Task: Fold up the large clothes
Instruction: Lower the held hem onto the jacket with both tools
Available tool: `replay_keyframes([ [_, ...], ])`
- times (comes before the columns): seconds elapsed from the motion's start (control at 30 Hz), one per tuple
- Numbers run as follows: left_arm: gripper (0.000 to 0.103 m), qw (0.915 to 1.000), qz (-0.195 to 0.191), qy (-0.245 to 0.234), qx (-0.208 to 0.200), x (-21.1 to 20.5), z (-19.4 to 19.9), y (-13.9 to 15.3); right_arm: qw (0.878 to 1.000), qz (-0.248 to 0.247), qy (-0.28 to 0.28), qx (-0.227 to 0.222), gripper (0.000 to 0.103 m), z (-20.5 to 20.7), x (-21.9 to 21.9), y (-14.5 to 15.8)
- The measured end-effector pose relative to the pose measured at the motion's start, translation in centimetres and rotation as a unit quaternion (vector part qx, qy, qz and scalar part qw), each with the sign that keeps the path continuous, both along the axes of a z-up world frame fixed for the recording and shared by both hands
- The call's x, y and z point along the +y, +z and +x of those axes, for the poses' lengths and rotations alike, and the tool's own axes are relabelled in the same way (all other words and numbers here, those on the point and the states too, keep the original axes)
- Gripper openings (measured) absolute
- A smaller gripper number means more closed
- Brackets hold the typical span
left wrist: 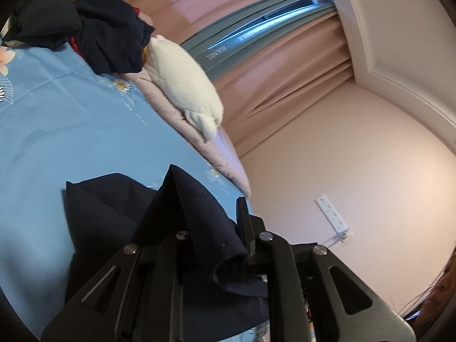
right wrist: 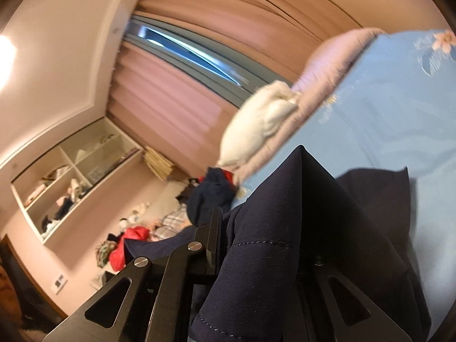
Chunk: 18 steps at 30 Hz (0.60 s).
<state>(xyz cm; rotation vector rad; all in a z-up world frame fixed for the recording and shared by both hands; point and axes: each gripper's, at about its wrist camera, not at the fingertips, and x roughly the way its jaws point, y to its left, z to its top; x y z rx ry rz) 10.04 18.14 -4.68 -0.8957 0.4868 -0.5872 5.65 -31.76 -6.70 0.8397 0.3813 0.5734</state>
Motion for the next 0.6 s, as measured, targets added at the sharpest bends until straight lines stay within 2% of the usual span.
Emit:
replay_keyframes([
  [0.23,0.013,0.9985,0.017,0.013,0.05,-0.1,2.1,-2.7,0.997,-0.026,-0.003,0.069,0.01,1.8,0.6,-1.7],
  [0.6,0.013,0.991,0.039,0.024,0.126,-0.1,6.4,-7.4,0.992,-0.025,-0.006,0.125,0.01,4.3,0.3,-4.1],
])
